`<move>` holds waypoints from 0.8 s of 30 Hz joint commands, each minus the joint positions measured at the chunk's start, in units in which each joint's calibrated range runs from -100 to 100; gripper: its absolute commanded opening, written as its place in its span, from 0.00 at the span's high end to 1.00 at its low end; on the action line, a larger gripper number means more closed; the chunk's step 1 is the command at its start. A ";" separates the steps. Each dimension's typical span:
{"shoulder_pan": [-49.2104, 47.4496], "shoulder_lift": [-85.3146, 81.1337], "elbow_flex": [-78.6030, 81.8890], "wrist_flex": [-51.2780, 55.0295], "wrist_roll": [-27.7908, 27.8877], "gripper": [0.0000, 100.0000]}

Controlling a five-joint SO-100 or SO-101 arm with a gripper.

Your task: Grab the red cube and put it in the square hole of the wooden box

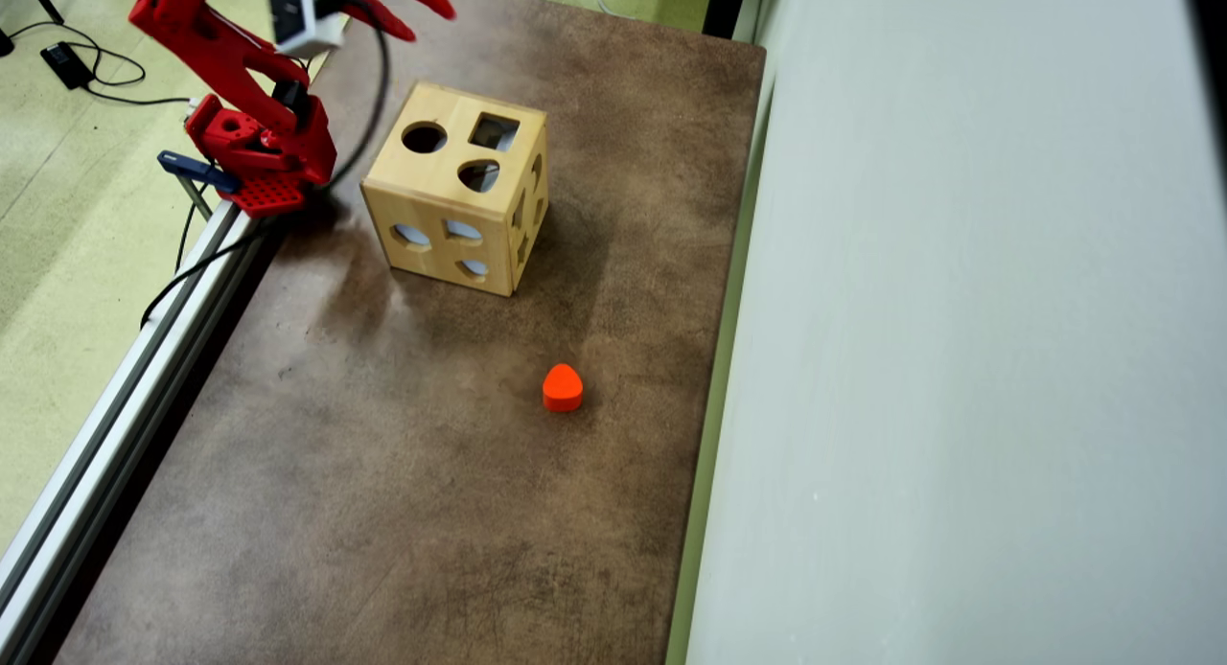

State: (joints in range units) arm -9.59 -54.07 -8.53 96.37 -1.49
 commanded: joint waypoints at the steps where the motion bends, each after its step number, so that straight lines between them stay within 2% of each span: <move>1: 0.53 -8.48 1.91 0.82 0.54 0.96; 6: 6.99 -21.39 13.18 1.14 0.59 0.95; 13: 7.14 -37.10 28.66 1.22 0.73 0.95; 18: 7.81 -40.58 29.11 1.54 4.30 0.95; 24: 7.81 -41.09 29.02 1.54 4.15 0.95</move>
State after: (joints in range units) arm -1.90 -95.34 20.36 97.34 2.22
